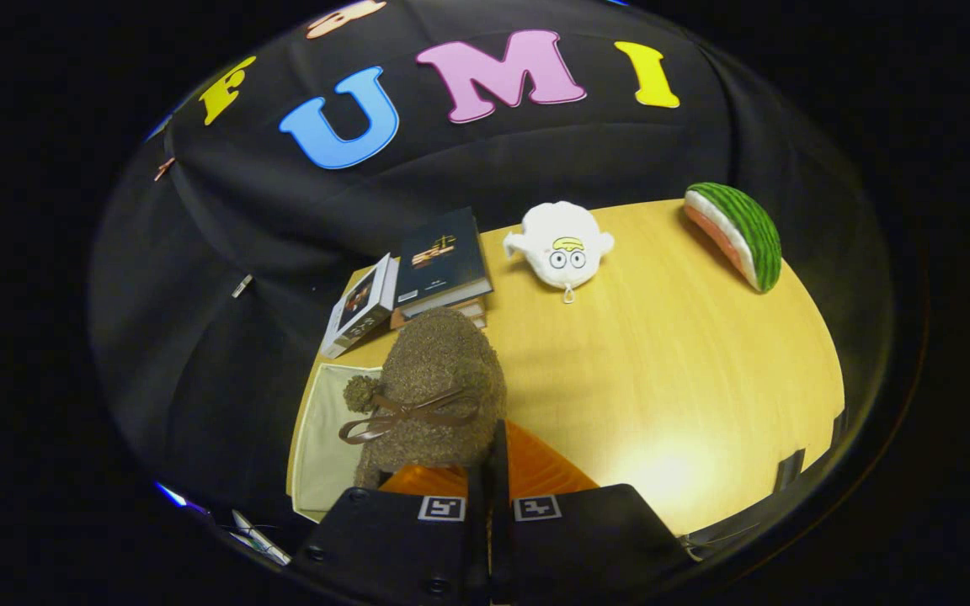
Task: Open the storage box then place both shoes into the box .Put the left shoe in first, then the right shoe, with the right side of both shoes facing outward in a uniform manner.
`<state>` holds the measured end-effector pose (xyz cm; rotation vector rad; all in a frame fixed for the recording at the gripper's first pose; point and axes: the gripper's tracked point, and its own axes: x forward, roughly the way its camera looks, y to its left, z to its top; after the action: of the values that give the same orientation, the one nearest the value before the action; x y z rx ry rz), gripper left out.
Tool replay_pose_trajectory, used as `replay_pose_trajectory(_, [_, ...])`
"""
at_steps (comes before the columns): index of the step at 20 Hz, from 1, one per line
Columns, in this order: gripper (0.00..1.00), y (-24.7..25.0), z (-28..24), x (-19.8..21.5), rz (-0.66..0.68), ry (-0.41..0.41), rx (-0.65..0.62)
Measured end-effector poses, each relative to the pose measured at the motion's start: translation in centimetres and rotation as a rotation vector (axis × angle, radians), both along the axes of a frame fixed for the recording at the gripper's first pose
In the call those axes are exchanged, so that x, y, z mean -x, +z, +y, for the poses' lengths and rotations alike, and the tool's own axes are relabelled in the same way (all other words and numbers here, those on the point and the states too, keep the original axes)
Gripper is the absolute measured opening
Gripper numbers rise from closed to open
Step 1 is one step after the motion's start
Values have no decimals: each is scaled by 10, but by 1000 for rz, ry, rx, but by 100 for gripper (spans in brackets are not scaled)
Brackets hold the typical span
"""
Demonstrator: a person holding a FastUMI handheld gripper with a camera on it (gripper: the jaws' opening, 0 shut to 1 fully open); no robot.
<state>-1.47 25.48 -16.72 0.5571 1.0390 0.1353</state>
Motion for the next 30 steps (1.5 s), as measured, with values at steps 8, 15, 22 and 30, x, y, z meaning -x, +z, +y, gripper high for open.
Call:
replay_pose_trajectory(8, [6, -13, 79, 9, 78, 99, 37])
replay_pose_trajectory(15, [24, -25, 88, 20, 105, 144, 85])
replay_pose_trajectory(22, [99, -18, 76, 15, 51, 137, 79])
replay_pose_trajectory(30, [99, -14, 34, 17, -30, 119, 98])
